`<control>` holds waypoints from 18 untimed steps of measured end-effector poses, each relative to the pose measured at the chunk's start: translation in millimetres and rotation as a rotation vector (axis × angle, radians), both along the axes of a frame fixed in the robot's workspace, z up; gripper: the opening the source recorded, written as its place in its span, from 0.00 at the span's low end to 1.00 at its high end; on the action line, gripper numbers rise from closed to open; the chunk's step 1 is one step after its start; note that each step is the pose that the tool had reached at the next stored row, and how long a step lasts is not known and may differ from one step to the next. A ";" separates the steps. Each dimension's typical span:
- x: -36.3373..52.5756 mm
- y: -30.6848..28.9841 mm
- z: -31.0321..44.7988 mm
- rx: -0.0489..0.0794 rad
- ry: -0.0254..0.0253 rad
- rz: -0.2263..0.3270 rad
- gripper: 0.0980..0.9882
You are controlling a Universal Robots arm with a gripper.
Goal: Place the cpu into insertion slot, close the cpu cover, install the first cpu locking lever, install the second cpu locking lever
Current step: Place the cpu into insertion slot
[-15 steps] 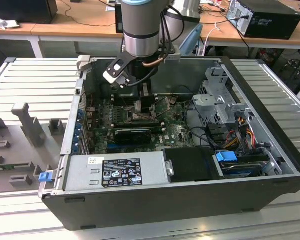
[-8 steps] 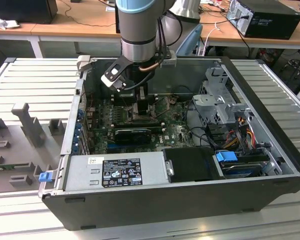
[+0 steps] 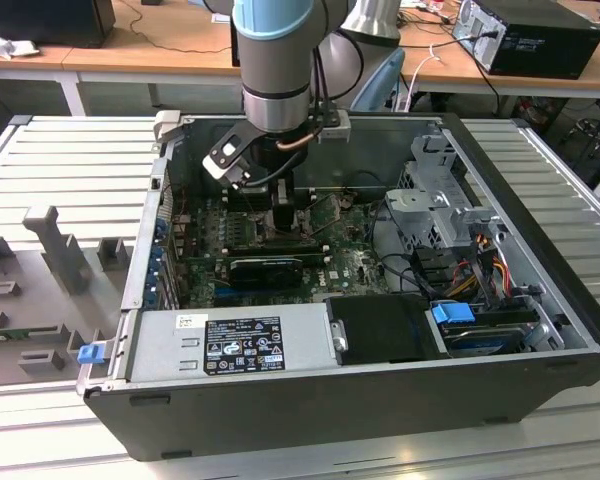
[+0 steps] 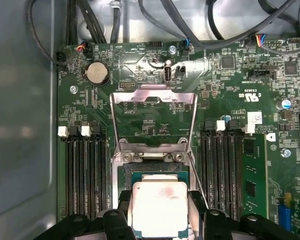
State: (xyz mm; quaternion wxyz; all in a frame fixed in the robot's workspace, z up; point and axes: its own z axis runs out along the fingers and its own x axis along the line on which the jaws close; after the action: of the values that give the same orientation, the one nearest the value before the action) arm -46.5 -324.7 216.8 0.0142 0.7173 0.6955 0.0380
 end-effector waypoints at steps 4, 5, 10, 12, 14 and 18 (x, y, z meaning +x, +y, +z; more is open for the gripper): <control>0.1 0.7 -7.7 0.000 0.0051 0.027 0.48; 0.5 0.9 -8.7 0.000 0.0059 0.025 0.48; 2.3 1.1 -12.5 0.000 0.0077 0.018 0.48; 2.3 1.3 -14.9 0.000 0.0099 0.018 0.48; 2.2 1.3 -15.1 0.000 0.0107 0.018 0.48; 2.3 1.3 -15.3 0.000 0.0105 0.018 0.48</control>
State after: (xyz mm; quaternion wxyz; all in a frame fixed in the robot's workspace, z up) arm -44.2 -323.3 201.5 0.0102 0.7111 0.7022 0.0344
